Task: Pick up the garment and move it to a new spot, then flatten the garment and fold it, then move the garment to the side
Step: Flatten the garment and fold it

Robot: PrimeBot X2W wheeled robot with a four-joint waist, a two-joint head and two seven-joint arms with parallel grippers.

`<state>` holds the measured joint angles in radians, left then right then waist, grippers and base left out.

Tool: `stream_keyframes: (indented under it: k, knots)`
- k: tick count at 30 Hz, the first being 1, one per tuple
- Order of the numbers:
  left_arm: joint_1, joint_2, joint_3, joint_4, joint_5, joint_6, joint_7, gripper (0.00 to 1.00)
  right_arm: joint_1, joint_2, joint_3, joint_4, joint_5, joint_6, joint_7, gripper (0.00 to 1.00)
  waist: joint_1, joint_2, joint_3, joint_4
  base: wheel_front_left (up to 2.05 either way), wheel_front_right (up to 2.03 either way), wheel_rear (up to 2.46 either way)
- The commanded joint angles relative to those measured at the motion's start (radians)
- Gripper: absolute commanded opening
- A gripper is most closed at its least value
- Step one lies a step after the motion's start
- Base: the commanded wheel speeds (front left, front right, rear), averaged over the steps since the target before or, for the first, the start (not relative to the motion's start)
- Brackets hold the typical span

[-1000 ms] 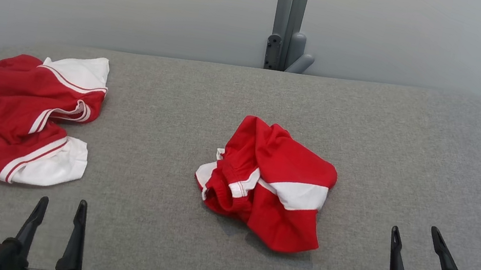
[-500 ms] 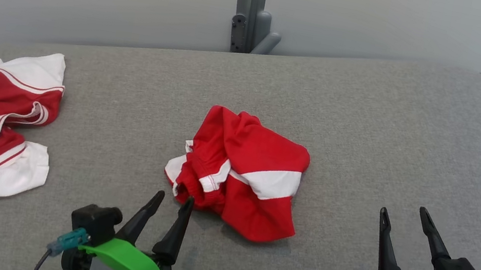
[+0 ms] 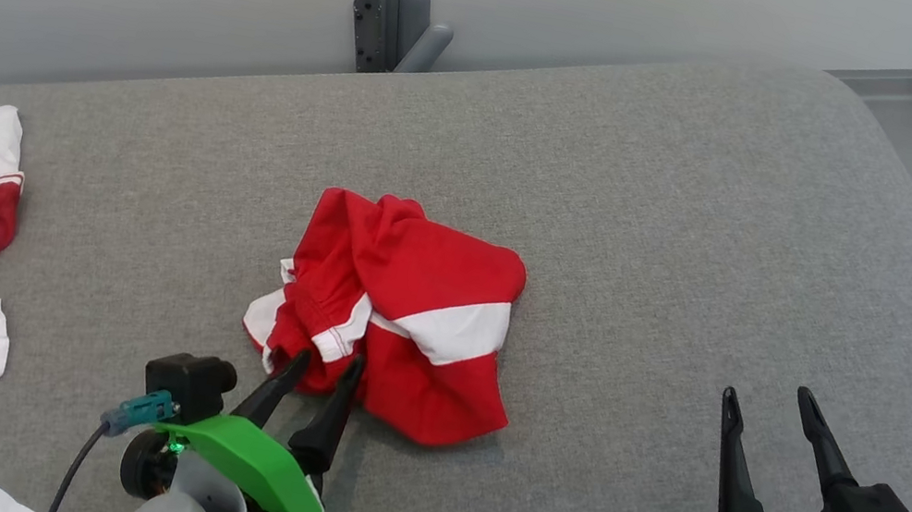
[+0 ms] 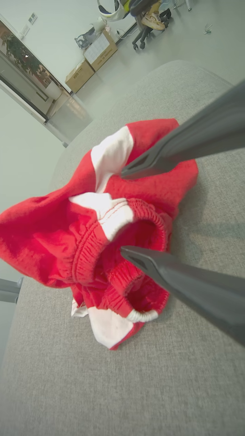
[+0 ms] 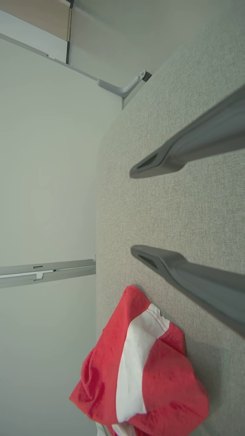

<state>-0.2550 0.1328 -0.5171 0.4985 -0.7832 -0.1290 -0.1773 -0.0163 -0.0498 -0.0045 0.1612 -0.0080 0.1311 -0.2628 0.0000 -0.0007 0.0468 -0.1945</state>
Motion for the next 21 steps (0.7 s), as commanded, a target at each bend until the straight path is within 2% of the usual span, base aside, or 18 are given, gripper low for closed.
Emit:
stream_keyframes:
  k: [1, 5, 6, 7, 8, 15, 21]
  knots:
    - [-0.016, 0.008, -0.002, 0.012, -0.014, -0.003, -0.001, 1.0, -0.01, -0.001, 0.0, 0.0, 0.006, -0.001, -0.003, 1.0, 0.0, 0.0007, 0.005, -0.008, 0.0, 0.0, 0.0]
    - [-0.035, 0.018, -0.019, 0.04, -0.042, -0.003, -0.011, 1.0, -0.015, -0.001, 0.001, 0.003, 0.008, -0.001, -0.003, 1.0, 0.0, 0.0007, 0.006, -0.014, 0.0, 0.0, 0.0]
    - [-0.04, 0.022, -0.026, 0.045, -0.045, -0.003, -0.015, 0.71, -0.015, -0.001, 0.001, 0.002, 0.009, -0.001, -0.003, 1.0, 0.0, 0.0007, 0.006, -0.015, 0.0, 0.0, 0.0]
    - [-0.046, 0.026, -0.036, 0.046, -0.045, -0.003, -0.019, 0.38, -0.014, -0.001, 0.0, 0.003, 0.01, -0.001, -0.003, 1.0, 0.0, 0.0007, 0.007, -0.016, 0.0, 0.0, 0.0]
    - [-0.053, 0.027, -0.046, 0.043, -0.055, -0.003, -0.02, 0.0, -0.014, -0.001, 0.0, 0.003, 0.011, -0.001, -0.003, 1.0, 0.0, 0.0007, 0.007, -0.017, 0.0, 0.0, 0.0]
    - [-0.153, 0.078, -0.053, -0.001, -0.103, -0.003, -0.057, 0.0, -0.021, -0.001, -0.002, 0.004, 0.016, -0.001, -0.003, 1.0, 0.0, 0.0007, 0.009, -0.025, 0.0, 0.0, 0.0]
    - [-0.256, 0.139, -0.056, -0.086, -0.09, -0.003, -0.046, 0.0, -0.01, -0.001, -0.002, 0.004, 0.018, -0.001, -0.003, 1.0, 0.0, 0.0007, 0.002, -0.028, 0.0, 0.0, 0.0]
